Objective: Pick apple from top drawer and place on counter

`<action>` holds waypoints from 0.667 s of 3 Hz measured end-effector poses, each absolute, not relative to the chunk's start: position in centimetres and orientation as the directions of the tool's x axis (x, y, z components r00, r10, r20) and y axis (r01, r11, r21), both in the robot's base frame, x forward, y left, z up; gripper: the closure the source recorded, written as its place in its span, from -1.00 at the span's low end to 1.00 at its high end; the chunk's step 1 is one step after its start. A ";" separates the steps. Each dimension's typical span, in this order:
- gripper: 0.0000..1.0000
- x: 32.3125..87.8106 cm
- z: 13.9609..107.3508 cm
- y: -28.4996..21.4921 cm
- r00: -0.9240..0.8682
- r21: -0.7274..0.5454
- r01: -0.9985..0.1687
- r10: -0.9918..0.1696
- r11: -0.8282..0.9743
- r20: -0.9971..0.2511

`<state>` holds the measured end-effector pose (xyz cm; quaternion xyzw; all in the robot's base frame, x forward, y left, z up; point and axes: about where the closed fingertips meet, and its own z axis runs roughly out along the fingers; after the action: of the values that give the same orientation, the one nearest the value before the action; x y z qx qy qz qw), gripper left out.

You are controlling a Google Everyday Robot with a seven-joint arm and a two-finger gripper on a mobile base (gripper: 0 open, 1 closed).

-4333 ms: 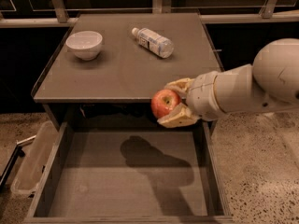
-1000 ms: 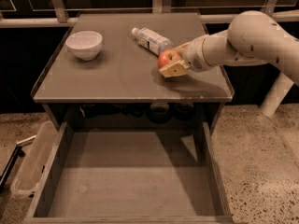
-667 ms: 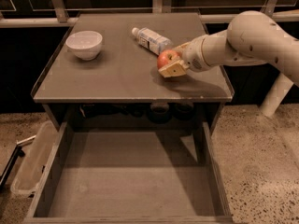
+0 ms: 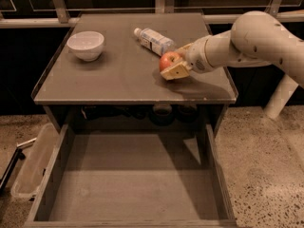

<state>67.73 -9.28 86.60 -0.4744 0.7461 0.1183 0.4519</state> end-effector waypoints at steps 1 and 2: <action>-0.78 67.7 86.6 -9.3 -0.141 -0.252 -0.815 -0.601 0.522 -0.787; -1.00 67.7 86.6 -9.2 -0.141 -0.252 -0.815 -0.601 0.521 -0.787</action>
Offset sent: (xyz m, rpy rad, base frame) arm 0.0000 0.0000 0.0000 0.0000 0.0000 0.0000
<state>67.73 -9.22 86.59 -0.4747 0.7460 0.1185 0.4517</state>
